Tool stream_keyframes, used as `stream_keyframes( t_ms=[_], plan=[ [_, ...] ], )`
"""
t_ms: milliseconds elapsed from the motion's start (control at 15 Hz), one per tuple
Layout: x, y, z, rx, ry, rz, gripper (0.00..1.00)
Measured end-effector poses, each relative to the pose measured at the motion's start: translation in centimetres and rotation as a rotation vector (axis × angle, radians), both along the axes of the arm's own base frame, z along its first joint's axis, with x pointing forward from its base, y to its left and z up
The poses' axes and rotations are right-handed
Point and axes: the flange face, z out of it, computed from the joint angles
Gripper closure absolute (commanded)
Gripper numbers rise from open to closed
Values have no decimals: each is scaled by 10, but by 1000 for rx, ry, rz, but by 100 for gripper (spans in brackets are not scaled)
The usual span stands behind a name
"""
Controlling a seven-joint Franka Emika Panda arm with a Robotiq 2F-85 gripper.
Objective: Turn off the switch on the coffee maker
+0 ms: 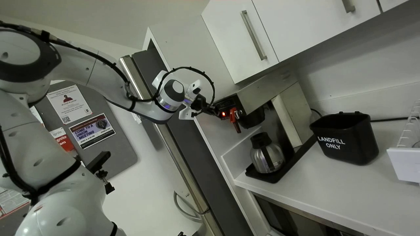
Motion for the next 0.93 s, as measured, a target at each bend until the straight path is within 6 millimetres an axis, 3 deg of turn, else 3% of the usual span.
stream_keyframes(
  t_ms=[933],
  plan=[
    [14, 3, -6, 17, -14, 36, 100]
  ],
)
